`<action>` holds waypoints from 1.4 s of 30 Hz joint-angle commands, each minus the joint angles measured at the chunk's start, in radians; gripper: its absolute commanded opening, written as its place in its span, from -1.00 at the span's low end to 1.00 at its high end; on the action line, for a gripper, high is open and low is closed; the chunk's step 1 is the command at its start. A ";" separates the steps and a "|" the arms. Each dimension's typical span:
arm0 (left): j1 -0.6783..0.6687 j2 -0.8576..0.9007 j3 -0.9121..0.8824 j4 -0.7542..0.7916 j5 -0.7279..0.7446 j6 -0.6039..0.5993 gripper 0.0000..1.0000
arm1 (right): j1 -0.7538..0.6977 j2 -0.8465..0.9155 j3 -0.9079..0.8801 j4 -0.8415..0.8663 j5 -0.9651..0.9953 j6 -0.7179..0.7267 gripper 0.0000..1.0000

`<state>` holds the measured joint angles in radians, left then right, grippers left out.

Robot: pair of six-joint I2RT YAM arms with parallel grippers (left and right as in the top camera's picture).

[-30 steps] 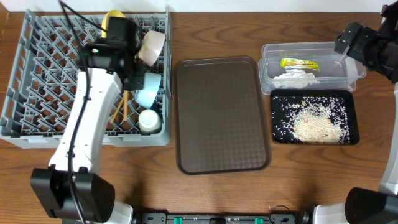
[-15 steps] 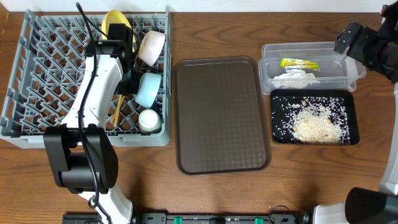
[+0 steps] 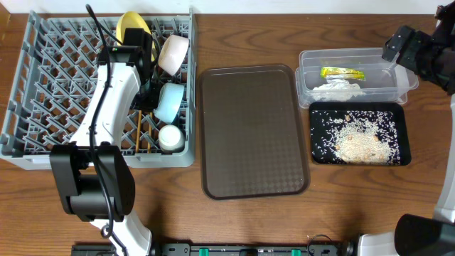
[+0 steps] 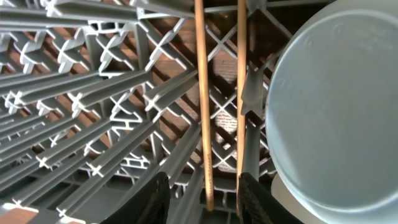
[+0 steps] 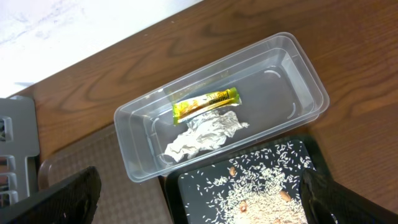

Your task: Sort waste into correct bins and load items into the dishwasher

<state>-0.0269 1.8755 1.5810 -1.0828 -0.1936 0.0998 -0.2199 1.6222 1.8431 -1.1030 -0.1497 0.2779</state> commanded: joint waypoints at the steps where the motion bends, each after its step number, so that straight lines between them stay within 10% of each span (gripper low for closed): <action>1: 0.004 -0.083 -0.006 -0.011 0.011 -0.066 -0.26 | 0.004 0.005 0.010 -0.002 -0.005 0.006 0.98; 19: -0.014 -0.573 0.005 -0.018 0.081 -0.346 0.04 | 0.004 0.005 0.010 -0.002 -0.005 0.006 0.98; 24: -0.014 -0.600 0.005 -0.055 0.085 -0.365 0.64 | 0.004 0.005 0.010 -0.002 -0.005 0.006 0.99; 42: -0.014 -0.591 0.005 -0.059 0.138 -0.442 0.82 | 0.004 0.005 0.010 -0.002 -0.005 0.006 0.98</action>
<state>-0.0402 1.2785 1.5787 -1.1381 -0.0582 -0.3367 -0.2199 1.6222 1.8431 -1.1034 -0.1497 0.2779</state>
